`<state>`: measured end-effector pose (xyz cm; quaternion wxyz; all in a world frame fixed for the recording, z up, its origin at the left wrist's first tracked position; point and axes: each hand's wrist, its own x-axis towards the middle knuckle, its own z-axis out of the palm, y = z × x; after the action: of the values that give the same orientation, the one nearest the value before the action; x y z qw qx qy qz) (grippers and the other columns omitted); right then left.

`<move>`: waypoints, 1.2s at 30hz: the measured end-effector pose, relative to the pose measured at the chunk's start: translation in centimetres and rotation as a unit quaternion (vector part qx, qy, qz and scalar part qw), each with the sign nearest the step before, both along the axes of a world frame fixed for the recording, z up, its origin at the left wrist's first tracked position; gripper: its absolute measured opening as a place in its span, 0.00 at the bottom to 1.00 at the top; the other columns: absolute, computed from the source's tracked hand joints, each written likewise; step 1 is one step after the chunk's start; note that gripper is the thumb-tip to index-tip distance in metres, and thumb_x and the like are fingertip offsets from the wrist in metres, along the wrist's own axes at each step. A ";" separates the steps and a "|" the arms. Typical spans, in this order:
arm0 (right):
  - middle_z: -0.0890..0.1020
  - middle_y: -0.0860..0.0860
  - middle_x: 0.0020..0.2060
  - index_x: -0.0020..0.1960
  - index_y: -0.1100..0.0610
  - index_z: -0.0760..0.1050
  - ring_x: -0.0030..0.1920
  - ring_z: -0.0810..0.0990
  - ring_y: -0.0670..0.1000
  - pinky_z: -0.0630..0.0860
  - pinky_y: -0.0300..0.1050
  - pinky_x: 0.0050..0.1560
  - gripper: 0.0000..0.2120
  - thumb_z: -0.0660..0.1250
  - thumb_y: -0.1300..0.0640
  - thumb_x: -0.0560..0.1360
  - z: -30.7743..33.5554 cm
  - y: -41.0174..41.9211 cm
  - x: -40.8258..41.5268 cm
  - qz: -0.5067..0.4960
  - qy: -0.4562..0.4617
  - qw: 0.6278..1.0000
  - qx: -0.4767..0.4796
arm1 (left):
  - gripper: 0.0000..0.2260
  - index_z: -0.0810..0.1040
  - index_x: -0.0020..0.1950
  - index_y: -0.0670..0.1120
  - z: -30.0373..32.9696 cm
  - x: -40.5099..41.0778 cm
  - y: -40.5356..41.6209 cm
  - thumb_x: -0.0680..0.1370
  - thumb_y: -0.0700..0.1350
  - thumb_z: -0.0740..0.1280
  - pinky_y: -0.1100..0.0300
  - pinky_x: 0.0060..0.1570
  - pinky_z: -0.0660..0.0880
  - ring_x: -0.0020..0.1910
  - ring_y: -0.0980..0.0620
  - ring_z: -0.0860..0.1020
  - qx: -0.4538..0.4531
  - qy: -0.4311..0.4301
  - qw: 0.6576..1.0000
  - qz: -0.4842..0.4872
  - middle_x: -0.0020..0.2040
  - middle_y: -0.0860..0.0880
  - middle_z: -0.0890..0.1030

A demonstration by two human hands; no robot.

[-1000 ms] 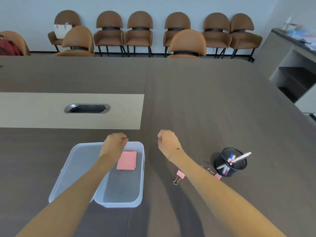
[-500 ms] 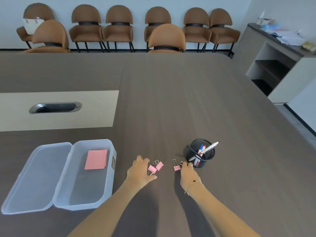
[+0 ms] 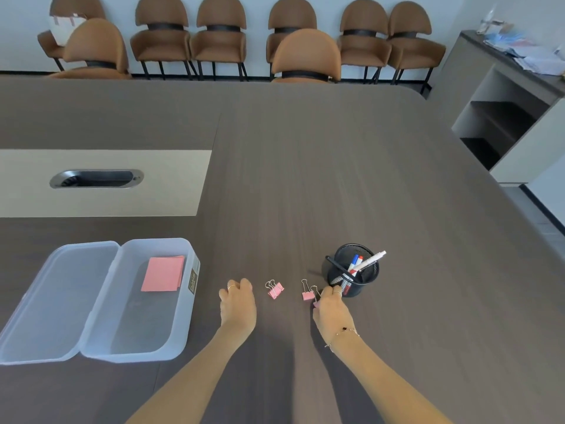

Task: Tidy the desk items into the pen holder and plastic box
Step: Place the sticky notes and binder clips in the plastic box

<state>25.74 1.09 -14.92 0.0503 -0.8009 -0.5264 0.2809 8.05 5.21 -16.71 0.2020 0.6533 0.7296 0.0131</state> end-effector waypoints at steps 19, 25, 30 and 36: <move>0.80 0.52 0.46 0.53 0.60 0.69 0.47 0.81 0.55 0.76 0.47 0.43 0.16 0.65 0.48 0.73 -0.3 1.7 -2.0 -0.100 0.095 0.990 0.012 | 0.08 0.68 0.41 0.49 0.2 2.0 0.3 0.79 0.49 0.60 0.58 0.38 0.70 0.41 0.50 0.75 -0.019 -0.210 0.978 -0.006 0.46 0.49 0.74; 0.75 0.55 0.42 0.48 0.62 0.67 0.41 0.76 0.59 0.77 0.50 0.44 0.10 0.61 0.56 0.73 -0.4 2.4 -3.1 -0.122 0.074 0.990 -0.010 | 0.13 0.66 0.32 0.49 4.3 -0.1 2.8 0.77 0.44 0.60 0.59 0.34 0.75 0.39 0.55 0.83 -0.036 -0.275 0.960 0.029 0.41 0.43 0.81; 0.74 0.55 0.41 0.45 0.61 0.65 0.36 0.72 0.54 0.69 0.43 0.32 0.04 0.59 0.60 0.74 2.2 3.5 -5.6 -0.077 0.159 0.983 0.042 | 0.10 0.68 0.35 0.47 11.3 -6.4 5.9 0.76 0.42 0.63 0.66 0.27 0.67 0.26 0.58 0.74 -0.011 -0.288 0.957 0.033 0.30 0.53 0.77; 0.67 0.53 0.45 0.46 0.58 0.61 0.30 0.65 0.46 0.63 0.37 0.29 0.05 0.58 0.60 0.77 7.6 6.3 -14.0 0.106 0.202 0.969 0.095 | 0.10 0.71 0.40 0.46 11.9 -18.4 4.6 0.77 0.49 0.65 0.62 0.35 0.70 0.36 0.51 0.76 -0.120 -0.215 0.967 0.063 0.40 0.49 0.82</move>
<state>11.75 7.35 -7.31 0.2014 -0.6584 -0.6119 0.3892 -10.38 9.82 -4.79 0.4300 0.5584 0.7050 0.0787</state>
